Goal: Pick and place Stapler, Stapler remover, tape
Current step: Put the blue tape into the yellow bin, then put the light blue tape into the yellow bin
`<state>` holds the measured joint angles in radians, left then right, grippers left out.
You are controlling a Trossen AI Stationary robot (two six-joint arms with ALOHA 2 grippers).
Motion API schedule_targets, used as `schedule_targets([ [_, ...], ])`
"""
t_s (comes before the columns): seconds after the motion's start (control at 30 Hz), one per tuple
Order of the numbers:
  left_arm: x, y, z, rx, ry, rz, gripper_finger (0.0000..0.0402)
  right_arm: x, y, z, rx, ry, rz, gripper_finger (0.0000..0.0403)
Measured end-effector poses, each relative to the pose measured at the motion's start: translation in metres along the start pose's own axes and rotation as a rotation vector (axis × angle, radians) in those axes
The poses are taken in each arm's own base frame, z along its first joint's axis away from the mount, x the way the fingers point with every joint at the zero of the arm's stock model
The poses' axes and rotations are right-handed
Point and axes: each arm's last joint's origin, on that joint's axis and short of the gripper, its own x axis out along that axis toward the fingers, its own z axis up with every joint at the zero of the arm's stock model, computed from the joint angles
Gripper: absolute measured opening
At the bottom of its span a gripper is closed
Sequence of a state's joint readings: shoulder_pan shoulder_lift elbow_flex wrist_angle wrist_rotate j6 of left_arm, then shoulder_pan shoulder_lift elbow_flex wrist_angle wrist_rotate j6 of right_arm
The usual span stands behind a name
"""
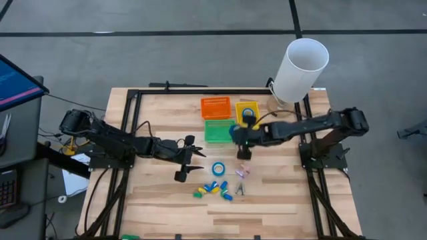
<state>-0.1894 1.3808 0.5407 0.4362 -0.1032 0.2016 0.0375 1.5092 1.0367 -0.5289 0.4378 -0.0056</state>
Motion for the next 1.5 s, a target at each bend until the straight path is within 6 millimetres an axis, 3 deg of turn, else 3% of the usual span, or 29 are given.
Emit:
schedule_targets([
  [0.23, 0.000, 0.000, 0.000, 0.000, -0.001, 0.000, 0.0214, 0.037, -0.059, -0.018, 0.267, 0.174, -0.015, 0.0022],
  [0.37, 0.000, 0.000, 0.000, 0.000, -0.001, 0.000, 0.0214, 0.061, -0.075, -0.034, 0.331, 0.310, 0.007, 0.0028],
  [0.5, 0.000, 0.000, 0.000, 0.001, -0.001, 0.001, 0.0214, 0.069, -0.082, -0.044, 0.333, 0.385, -0.001, 0.0040],
  [0.87, 0.000, 0.000, 0.001, 0.001, -0.006, 0.001, 0.0214, 0.061, -0.077, -0.037, 0.303, 0.341, 0.015, 0.0075],
  [1.23, 0.000, 0.000, 0.001, 0.000, -0.007, 0.002, 0.0214, 0.057, -0.070, -0.033, 0.244, 0.338, -0.010, 0.0161],
  [1.5, 0.000, 0.000, 0.001, 0.000, -0.007, 0.001, 0.0214, 0.039, -0.050, 0.004, 0.182, 0.180, 0.018, 0.0174],
])
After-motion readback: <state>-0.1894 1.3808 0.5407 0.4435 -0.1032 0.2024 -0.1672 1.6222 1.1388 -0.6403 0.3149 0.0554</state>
